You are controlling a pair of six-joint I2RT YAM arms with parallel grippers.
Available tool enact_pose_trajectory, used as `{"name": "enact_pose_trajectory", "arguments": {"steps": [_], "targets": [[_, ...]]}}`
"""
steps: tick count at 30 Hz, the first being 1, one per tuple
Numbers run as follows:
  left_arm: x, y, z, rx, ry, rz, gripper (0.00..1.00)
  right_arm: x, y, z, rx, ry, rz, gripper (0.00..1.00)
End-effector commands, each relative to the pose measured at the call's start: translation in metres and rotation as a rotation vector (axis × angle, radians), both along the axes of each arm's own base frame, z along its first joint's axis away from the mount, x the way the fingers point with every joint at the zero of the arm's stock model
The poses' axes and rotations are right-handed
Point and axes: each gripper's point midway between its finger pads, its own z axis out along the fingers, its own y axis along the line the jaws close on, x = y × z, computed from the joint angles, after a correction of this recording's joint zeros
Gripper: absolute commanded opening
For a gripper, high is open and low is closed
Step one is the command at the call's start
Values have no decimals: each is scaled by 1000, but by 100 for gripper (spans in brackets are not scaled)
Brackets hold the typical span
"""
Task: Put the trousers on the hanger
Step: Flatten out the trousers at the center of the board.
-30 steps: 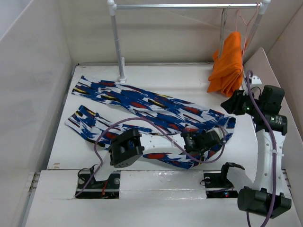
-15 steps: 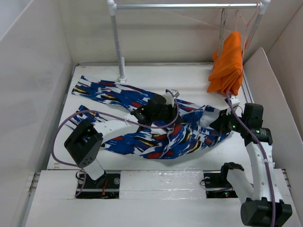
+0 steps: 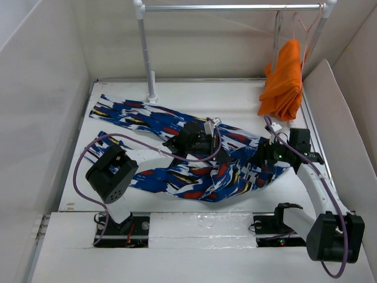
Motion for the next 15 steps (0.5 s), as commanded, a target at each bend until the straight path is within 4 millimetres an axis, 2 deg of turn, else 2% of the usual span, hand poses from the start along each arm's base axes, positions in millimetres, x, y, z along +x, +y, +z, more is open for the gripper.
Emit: {"name": "enact_pose_trajectory", "arguments": {"steps": [1,4,8,13,15], "targets": [[-10,-6,27,-104,-16,-68,0,35,2,25,-48,-210,85,61],[-10,-6,31,-115,-19,-65,0,42,7,23,-45,-226,107,62],[-10,-6,33,-119,-20,-70,0,47,14,6,-5,-214,111,64],[-10,-6,35,-115,-24,-74,0,55,25,4,39,-268,166,67],[-11,-6,35,-115,-24,-76,0,52,38,8,85,-270,224,67]]}}
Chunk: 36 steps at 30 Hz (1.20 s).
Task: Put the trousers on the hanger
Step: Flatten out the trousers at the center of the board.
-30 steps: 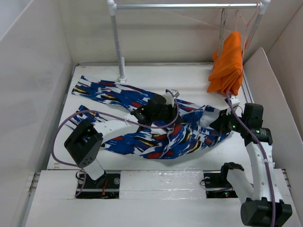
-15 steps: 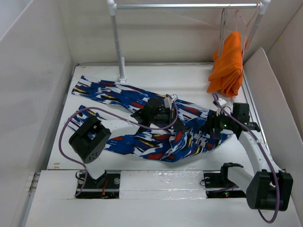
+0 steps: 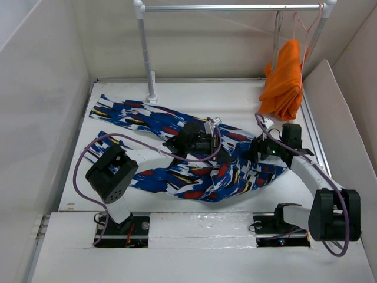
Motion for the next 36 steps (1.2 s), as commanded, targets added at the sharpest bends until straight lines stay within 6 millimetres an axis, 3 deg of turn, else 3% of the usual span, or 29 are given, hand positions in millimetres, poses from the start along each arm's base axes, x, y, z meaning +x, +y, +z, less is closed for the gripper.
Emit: {"name": "enact_pose_trajectory", "arguments": {"steps": [1,3,7,10,11,13,14,15,16,17,18,20,22,25,28,29,30,31,32,34,35,36], "targets": [[-6,-4,25,-76,-49,-52,0,12,27,30,89,-159,139,67],[-6,-4,26,-75,-51,-49,0,4,46,33,126,-154,219,67],[-2,-1,24,-69,-50,-38,0,0,59,41,93,-168,253,65],[3,2,26,-67,-58,-21,0,-8,61,39,77,-130,246,46],[3,3,28,-65,-64,-18,0,-6,56,39,49,-118,212,31],[9,4,29,-33,-86,8,0,-22,55,42,22,-84,209,17],[12,4,30,-20,-99,20,0,-19,44,41,-36,-75,135,11],[17,4,30,-2,-109,42,4,-35,39,33,-61,9,103,9],[20,5,28,25,-121,47,17,-43,33,41,-80,0,76,8],[26,8,31,30,-134,65,23,-46,21,37,-133,29,14,7],[35,12,33,45,-151,95,40,-76,8,31,-181,164,-50,5],[39,15,36,52,-160,104,46,-87,1,33,-208,177,-89,2],[53,25,40,57,-164,142,56,-121,0,25,-214,306,-89,0],[75,44,41,83,-167,205,57,-169,3,19,-204,416,-54,0],[86,56,30,163,-175,239,58,-205,3,24,-174,479,-61,9],[89,57,23,192,-175,244,58,-213,3,27,-164,487,-53,21],[93,61,16,225,-184,263,58,-227,0,28,-171,520,-45,27],[92,65,6,261,-166,268,58,-232,-1,31,-174,533,-43,32],[93,68,-1,284,-163,277,58,-234,-2,41,-175,505,-32,48],[97,76,-15,349,-171,302,58,-238,0,56,-183,480,16,62],[98,79,-25,382,-165,305,58,-236,4,75,-152,457,9,75],[106,84,-32,428,-174,342,62,-233,5,85,-156,438,13,79]]}}
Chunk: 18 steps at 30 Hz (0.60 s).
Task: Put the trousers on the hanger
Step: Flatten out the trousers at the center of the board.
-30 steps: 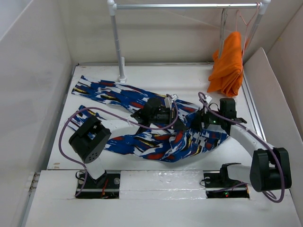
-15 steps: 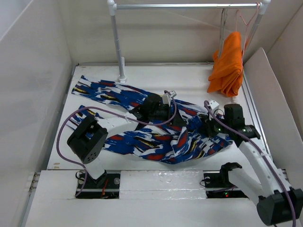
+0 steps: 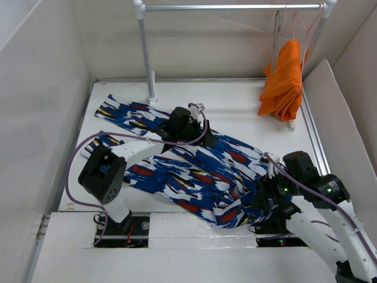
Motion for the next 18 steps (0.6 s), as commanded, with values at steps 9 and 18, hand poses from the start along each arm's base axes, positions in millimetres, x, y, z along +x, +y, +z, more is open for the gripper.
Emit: {"name": "enact_pose_trajectory", "arguments": {"steps": [9,18], "targets": [[52,14,-64,350,16,135,75,114,-13,95,-203,-320,-229,87],[91,103,-125,316,259,396,74,190,-135,-12,-389,-270,-686,90]]}}
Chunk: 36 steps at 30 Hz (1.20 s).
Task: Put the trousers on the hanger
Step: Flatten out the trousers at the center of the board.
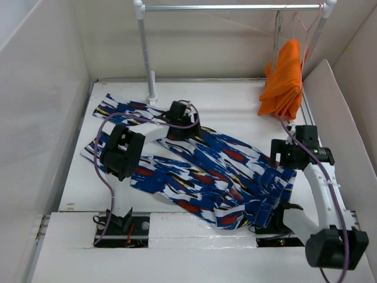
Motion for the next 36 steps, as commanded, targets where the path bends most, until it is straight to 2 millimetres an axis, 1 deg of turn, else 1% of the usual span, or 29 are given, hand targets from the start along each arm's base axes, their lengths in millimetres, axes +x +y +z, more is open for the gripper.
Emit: {"name": "enact_pose_trajectory", "arguments": {"steps": [1,2,3,4,5,7,8,9,11,13,14,18,19,20,21,22,23,24,25,27,28,29,30,31,32,33,34,35,36], "targets": [[9,72,-26,21,100,212,74,31,-56,-3,-103,-106,-104,91],[18,92,-27,14,106,263,74,29,-65,-15,-112,-63,-101,94],[19,98,-25,-5,109,272,74,31,-68,-24,-87,-40,-95,95],[22,104,-23,-16,103,287,73,32,-74,-41,-44,22,-108,95],[27,115,-22,-15,100,314,73,35,-71,-48,-16,40,-102,96],[31,119,-14,-23,83,329,73,51,-67,-62,30,37,-90,96],[32,119,-12,-26,80,331,73,55,-58,-67,69,45,-64,96],[36,114,-3,-53,64,314,73,69,-44,-80,95,65,1,96],[36,110,1,-74,65,302,73,76,-42,-83,94,61,19,96],[34,105,10,-109,55,286,72,94,-28,-87,178,22,92,96],[32,103,13,-124,59,280,72,102,-28,-88,181,3,95,95],[30,93,42,-155,-12,250,72,125,-22,-94,237,-35,128,94],[26,88,46,-159,-17,236,71,128,-22,-97,247,-31,123,79],[22,83,51,-164,-24,222,71,131,-29,-105,261,-28,98,70],[12,71,63,-169,-50,178,70,132,-32,-107,270,-32,84,26],[6,63,70,-168,-68,150,69,135,-39,-107,259,-35,58,9],[1,55,77,-160,-95,125,67,140,-46,-104,253,-55,30,2],[-11,48,84,-137,-103,88,66,145,-57,-99,243,-75,0,0],[-31,24,88,-130,-109,16,66,150,-67,-95,218,-85,-36,0],[-52,3,95,-101,-131,-40,65,174,-86,-69,182,-158,-67,0],[-88,-34,101,-106,-142,-138,65,195,-96,-47,152,-232,-74,0],[-89,-34,101,-103,-138,-139,65,203,-99,-35,142,-261,-71,0],[-101,-47,104,-108,-141,-170,64,210,-103,-27,129,-282,-71,5],[-113,-59,108,-117,-142,-200,65,217,-106,-17,111,-311,-61,30],[-141,-80,108,-116,-135,-273,64,225,-107,-7,108,-348,-46,42],[-153,-97,116,-129,-143,-312,64,236,-110,12,98,-392,-32,55],[-166,-109,119,-135,-145,-351,64,238,-113,15,76,-382,-15,72],[-181,-119,120,-131,-144,-392,64,228,-109,10,93,-307,-9,77],[-206,-141,126,-142,-150,-465,65,230,-108,21,94,-305,16,80]]}}
